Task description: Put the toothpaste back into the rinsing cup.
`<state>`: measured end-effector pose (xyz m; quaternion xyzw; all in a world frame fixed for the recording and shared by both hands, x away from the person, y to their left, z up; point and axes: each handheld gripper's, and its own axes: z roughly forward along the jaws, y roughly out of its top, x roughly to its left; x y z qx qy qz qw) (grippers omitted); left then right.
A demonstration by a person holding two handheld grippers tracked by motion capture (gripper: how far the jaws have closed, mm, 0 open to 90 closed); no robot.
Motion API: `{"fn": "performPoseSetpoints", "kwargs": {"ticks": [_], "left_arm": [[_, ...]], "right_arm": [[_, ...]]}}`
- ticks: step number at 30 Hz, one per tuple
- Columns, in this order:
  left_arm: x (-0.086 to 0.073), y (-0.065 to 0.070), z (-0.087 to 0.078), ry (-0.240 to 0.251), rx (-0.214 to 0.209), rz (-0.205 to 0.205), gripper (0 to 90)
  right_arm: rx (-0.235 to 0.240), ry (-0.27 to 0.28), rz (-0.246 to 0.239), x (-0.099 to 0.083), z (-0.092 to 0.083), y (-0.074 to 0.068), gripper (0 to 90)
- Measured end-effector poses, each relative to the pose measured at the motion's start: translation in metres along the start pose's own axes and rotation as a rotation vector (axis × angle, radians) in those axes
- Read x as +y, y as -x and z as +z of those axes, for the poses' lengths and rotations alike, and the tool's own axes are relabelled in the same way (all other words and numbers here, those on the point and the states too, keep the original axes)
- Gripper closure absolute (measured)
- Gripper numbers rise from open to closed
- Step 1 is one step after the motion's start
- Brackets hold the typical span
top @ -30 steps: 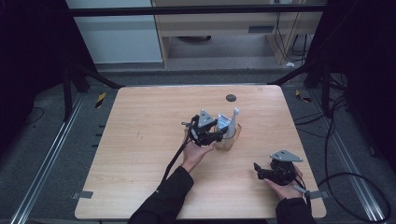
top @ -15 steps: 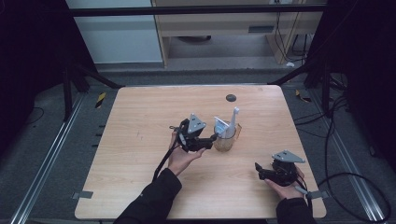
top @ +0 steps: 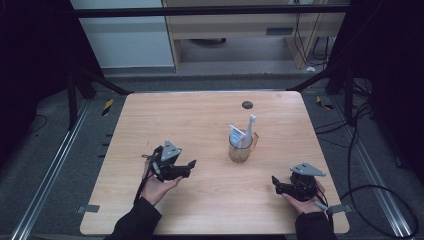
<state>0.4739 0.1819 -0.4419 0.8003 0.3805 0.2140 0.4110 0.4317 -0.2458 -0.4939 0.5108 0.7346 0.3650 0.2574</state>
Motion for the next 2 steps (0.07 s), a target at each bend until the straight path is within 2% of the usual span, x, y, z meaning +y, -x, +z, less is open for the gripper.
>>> {"fn": "performPoseSetpoints", "kwargs": {"ticks": [2], "left_arm": [[-0.0100, -0.0086, -0.0065, -0.008, 0.013, -0.031, 28.8]], "right_arm": [[-0.005, -0.005, 0.004, -0.0005, -0.0002, -0.0002, 16.0]]}}
